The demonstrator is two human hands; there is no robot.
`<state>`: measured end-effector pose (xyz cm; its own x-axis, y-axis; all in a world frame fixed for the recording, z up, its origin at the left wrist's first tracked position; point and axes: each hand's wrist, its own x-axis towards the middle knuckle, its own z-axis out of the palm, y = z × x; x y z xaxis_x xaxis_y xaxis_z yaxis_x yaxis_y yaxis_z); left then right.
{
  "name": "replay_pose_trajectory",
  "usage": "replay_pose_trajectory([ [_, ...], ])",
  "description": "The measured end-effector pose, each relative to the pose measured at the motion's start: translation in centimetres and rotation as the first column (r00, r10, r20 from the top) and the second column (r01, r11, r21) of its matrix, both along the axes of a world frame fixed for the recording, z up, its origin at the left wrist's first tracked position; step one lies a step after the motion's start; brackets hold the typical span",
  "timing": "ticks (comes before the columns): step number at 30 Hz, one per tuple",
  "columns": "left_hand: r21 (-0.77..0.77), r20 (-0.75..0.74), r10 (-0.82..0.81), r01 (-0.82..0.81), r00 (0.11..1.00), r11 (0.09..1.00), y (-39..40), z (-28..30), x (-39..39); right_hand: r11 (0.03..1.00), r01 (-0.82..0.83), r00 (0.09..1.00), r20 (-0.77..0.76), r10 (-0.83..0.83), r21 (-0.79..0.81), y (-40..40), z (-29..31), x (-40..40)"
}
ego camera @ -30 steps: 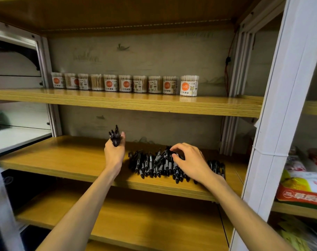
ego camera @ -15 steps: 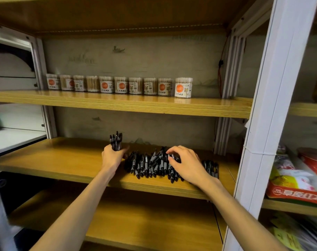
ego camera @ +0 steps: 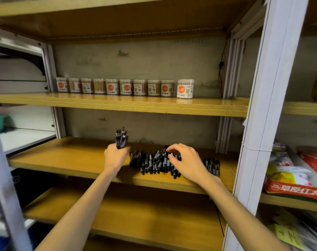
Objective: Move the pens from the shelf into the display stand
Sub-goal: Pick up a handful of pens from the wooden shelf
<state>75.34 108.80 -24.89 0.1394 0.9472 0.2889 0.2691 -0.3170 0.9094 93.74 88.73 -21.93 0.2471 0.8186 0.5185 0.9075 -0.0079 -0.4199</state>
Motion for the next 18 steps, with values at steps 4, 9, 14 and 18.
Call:
replay_pose_trajectory([
  [4, 0.048, -0.133, -0.045, 0.052, 0.99, 0.998, -3.3, 1.4, -0.7, 0.997, -0.069, 0.997, -0.021, 0.069, 0.02, -0.7, 0.1, -0.9],
  [9, 0.088, -0.266, -0.01, 0.034, 0.964, 0.996, -8.3, 2.4, -2.1, 0.984, -0.175, 0.984, -0.03, 0.176, 0.036, -2.2, 0.1, -1.2],
  [14, 0.103, -0.281, 0.116, -0.091, 0.952, 0.991, -15.8, 2.6, -3.9, 0.943, -0.334, 0.942, -0.02, 0.334, 0.01, -4.6, -0.3, -2.2],
  [18, 0.091, -0.204, 0.289, -0.276, 0.935, 0.957, -22.3, 2.5, -6.2, 0.882, -0.471, 0.882, -0.015, 0.471, 0.014, -7.0, -0.5, -4.6],
])
